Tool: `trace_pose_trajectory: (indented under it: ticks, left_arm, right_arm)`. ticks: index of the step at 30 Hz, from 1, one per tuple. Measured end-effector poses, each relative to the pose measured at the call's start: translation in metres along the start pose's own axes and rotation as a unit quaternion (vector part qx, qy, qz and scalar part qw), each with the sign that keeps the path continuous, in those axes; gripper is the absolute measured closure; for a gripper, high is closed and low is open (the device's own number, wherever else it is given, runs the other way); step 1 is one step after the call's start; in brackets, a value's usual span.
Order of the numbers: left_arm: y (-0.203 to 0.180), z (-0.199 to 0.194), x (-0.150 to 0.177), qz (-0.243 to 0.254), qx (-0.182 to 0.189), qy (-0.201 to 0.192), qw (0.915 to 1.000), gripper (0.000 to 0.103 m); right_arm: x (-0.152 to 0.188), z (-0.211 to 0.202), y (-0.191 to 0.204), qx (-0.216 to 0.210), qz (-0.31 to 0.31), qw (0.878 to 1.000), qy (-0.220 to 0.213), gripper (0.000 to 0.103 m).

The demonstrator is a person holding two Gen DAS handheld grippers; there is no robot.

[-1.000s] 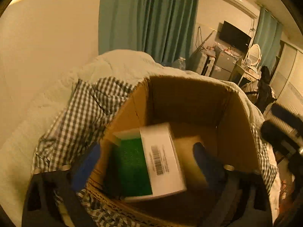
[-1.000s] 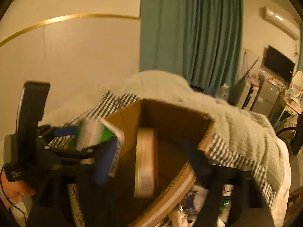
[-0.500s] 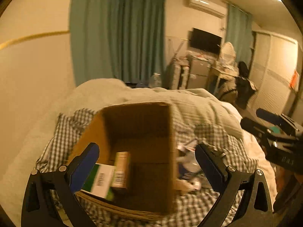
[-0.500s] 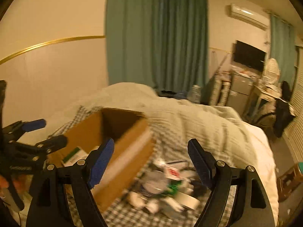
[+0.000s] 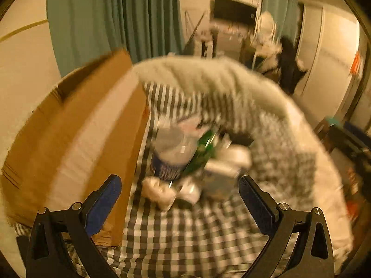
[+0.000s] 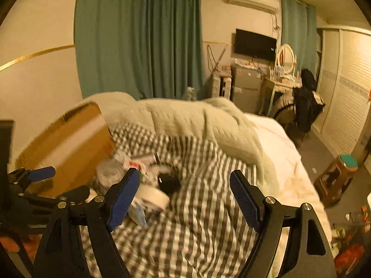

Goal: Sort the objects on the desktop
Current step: 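Move both tools back over the pile of items on the bed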

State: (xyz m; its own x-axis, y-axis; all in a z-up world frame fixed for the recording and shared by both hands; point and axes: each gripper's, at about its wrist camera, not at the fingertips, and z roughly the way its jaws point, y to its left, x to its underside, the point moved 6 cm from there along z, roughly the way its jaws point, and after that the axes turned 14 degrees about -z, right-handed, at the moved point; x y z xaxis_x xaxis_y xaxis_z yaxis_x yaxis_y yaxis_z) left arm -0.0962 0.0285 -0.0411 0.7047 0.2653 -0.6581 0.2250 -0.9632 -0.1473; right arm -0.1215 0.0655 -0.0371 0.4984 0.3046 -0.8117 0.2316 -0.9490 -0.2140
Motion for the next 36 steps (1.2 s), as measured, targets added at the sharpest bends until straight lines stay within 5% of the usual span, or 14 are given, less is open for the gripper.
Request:
trace_pose_trajectory:
  ticks: [10,20,26,30,36]
  left_arm:
    - [0.006,0.041,0.025,0.034,-0.020,0.045,0.9982,0.000]
    - [0.039,0.079,0.017,-0.046,-0.026,0.096,0.9940,0.002]
    - [0.057,0.089,0.022,-0.102,0.006,0.126,0.9867,0.027]
    - [0.052,0.087,0.022,-0.089,0.018,0.125,0.9880,0.063]
    - [0.053,0.091,0.025,-0.079,0.011,0.130,0.9883,0.071]
  right_arm:
    - [0.075,0.073,0.047,-0.084,0.025,0.995,0.046,0.024]
    - [0.090,0.074,0.042,-0.096,0.058,0.992,0.053,0.024]
    - [0.088,0.078,0.059,-0.114,0.039,0.991,0.058,0.024]
    - [0.084,0.089,0.078,-0.133,0.011,0.989,0.069,0.024]
    - [0.072,0.122,0.099,-0.150,-0.046,0.983,0.096,0.036]
